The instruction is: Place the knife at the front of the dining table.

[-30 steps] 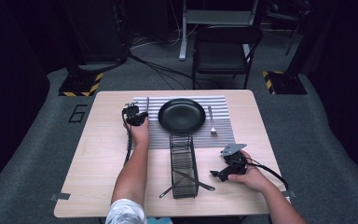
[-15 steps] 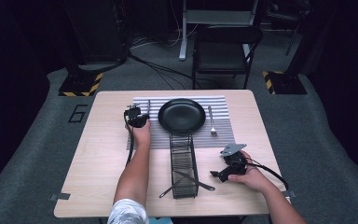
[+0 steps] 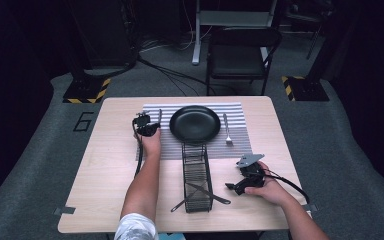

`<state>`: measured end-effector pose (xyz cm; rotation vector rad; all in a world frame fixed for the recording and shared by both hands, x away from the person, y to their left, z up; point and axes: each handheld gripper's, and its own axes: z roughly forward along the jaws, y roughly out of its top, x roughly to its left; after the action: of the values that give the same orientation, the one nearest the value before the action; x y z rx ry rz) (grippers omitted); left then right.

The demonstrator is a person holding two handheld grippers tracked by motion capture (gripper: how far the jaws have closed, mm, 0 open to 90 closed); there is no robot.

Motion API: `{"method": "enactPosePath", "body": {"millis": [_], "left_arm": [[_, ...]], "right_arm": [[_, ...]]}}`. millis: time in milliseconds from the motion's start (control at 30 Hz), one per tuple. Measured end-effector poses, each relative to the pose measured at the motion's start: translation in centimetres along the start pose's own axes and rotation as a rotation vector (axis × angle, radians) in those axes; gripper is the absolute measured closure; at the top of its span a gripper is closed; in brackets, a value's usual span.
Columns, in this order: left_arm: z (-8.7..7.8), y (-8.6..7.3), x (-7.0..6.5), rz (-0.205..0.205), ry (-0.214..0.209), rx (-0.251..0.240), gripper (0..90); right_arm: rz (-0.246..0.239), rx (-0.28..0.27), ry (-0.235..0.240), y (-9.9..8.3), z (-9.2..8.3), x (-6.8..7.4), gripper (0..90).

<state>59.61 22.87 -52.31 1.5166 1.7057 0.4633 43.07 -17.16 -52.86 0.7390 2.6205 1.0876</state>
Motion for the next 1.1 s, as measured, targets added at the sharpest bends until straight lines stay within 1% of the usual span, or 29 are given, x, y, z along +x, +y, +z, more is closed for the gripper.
{"method": "enactPosePath", "body": {"millis": [33,67,133,200,300,367,400,500,600,633,667,700,833,867,900,933,1000,1033,1100], "left_arm": [[-0.1,0.0,0.1,0.001,0.002,0.001,77.1],[-0.2,0.1,0.3,-0.009,-0.005,0.009,76.7],[-0.2,0.1,0.5,-0.015,-0.009,0.007,75.8],[-0.3,0.1,0.6,-0.007,-0.008,0.007,73.2],[-0.5,0.1,0.9,-0.008,-0.018,0.003,68.9],[-0.7,0.1,1.0,-0.005,-0.014,0.004,67.6],[-0.8,0.1,1.2,-0.006,-0.021,-0.003,66.4],[-1.5,0.3,1.5,-0.003,-0.022,-0.011,64.0],[-2.3,0.6,1.7,-0.009,-0.024,-0.035,61.5],[-2.6,0.7,1.8,-0.001,-0.028,-0.045,61.1],[-2.8,0.8,1.8,-0.001,-0.028,-0.047,60.8],[-3.2,1.0,2.0,0.012,-0.028,-0.055,60.6],[-4.4,1.5,2.2,0.017,-0.027,-0.067,58.8],[-4.7,1.7,2.2,0.011,-0.031,-0.074,58.0],[-5.2,1.8,2.3,0.024,-0.037,-0.072,57.5],[-5.5,1.8,2.3,0.028,-0.043,-0.088,57.4],[-6.1,1.8,2.3,0.049,-0.047,-0.090,56.5],[-6.4,1.8,2.3,0.057,-0.050,-0.080,56.3],[-6.7,1.7,2.4,0.075,-0.059,-0.080,55.4]], "right_arm": [[0.000,-0.001,0.000,0.0,0.0,0.0,0.0],[0.000,0.000,0.000,0.0,0.0,0.0,0.0],[0.001,-0.002,-0.001,0.0,0.0,0.0,0.0],[0.000,-0.002,0.000,0.0,0.0,0.0,0.0],[0.000,-0.002,-0.001,0.0,0.0,0.0,0.0],[0.000,-0.001,0.000,0.0,0.0,0.0,0.0],[0.000,-0.001,0.000,0.0,0.0,0.0,0.0],[0.000,-0.002,0.000,0.0,0.0,0.0,0.0],[-0.002,-0.001,0.002,0.0,0.0,0.0,0.0],[-0.002,-0.001,0.002,0.0,0.0,0.0,0.0],[-0.003,-0.001,0.003,0.0,0.0,0.0,0.0],[-0.003,-0.001,0.002,0.0,0.0,0.0,0.0],[-0.003,-0.001,0.003,0.0,0.0,0.0,0.0],[-0.003,-0.001,0.003,0.0,0.0,0.0,0.0],[-0.004,-0.001,0.004,0.0,0.0,0.0,0.0],[-0.005,-0.001,0.005,0.0,0.1,0.0,0.0],[-0.005,-0.001,0.005,0.0,0.0,0.0,0.0],[-0.005,-0.001,0.005,0.0,0.1,0.0,0.0],[-0.005,-0.001,0.005,0.0,0.1,0.0,0.0]]}}
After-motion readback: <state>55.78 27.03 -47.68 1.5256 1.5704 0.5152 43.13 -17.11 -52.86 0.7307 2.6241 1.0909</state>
